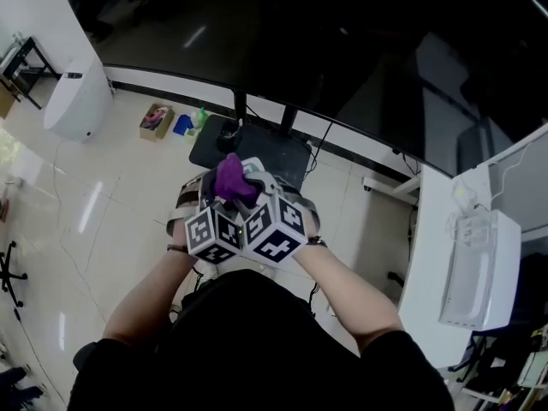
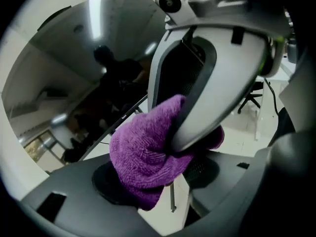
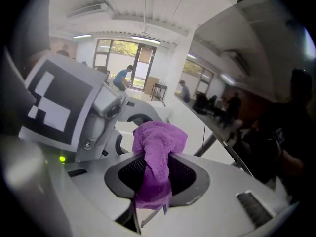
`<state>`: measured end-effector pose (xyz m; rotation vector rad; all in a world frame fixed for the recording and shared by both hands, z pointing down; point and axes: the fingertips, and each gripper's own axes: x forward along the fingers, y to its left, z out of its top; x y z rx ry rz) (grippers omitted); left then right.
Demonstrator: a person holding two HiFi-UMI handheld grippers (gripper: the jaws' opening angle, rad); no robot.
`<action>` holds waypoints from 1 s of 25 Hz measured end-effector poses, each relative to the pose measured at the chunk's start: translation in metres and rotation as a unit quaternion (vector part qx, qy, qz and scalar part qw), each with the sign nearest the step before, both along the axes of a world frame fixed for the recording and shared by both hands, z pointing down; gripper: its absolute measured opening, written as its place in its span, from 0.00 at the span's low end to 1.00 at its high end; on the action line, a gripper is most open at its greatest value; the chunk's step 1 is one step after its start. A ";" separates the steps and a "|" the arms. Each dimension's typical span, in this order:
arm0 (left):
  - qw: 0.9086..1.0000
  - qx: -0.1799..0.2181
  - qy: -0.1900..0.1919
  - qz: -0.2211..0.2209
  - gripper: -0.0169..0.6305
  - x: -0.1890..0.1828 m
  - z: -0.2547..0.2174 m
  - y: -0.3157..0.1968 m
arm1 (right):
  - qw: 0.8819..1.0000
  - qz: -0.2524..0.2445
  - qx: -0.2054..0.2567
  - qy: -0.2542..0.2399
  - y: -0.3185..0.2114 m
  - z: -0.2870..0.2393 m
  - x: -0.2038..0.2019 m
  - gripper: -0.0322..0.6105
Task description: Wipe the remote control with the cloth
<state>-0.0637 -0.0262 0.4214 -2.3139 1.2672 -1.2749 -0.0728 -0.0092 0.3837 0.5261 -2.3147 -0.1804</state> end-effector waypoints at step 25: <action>0.505 -0.222 0.834 -0.017 0.42 -0.040 -0.100 -0.008 | 0.878 0.105 -0.185 -0.430 -0.011 -0.060 0.017 0.24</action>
